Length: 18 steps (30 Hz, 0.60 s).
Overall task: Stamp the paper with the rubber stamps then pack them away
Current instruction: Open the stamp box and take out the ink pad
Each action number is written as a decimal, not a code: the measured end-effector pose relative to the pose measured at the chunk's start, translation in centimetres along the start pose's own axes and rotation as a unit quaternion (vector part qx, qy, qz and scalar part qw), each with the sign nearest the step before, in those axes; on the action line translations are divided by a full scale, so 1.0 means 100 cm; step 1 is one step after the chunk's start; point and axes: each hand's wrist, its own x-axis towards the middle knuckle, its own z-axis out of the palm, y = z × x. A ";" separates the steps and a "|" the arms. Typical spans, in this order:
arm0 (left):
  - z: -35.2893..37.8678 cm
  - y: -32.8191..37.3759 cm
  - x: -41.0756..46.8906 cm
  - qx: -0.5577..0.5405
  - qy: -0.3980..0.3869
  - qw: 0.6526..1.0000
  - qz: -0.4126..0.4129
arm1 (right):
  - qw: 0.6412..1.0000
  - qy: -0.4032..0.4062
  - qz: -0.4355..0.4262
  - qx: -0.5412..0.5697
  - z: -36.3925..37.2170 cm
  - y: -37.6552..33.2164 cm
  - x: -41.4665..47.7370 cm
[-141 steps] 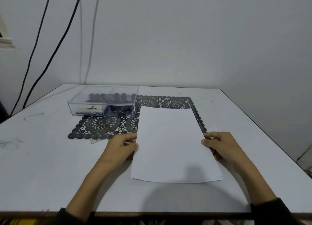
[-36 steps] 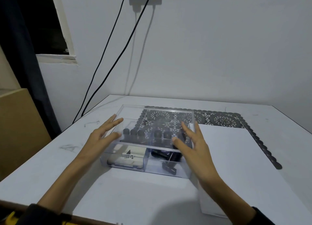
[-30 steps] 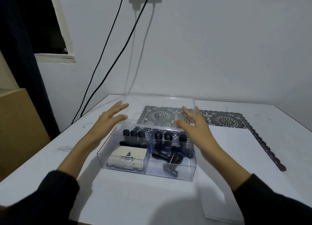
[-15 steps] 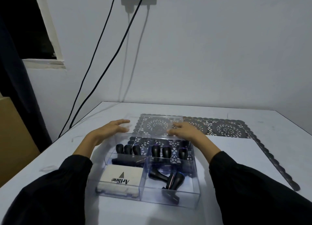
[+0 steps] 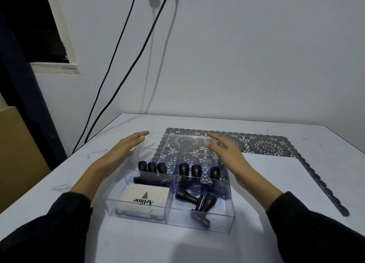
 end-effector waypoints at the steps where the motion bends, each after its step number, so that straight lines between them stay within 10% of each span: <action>1: 0.002 -0.001 -0.010 -0.024 -0.002 1.000 0.007 | 0.999 0.000 -0.007 0.031 0.001 0.000 -0.016; 10: 0.020 -0.013 -0.089 -0.259 -0.005 0.963 -0.069 | 0.986 -0.009 0.024 0.165 0.027 0.030 -0.092; 18: 0.027 0.014 -0.080 -0.229 0.059 0.971 -0.036 | 0.979 0.046 0.027 0.196 0.025 0.010 -0.074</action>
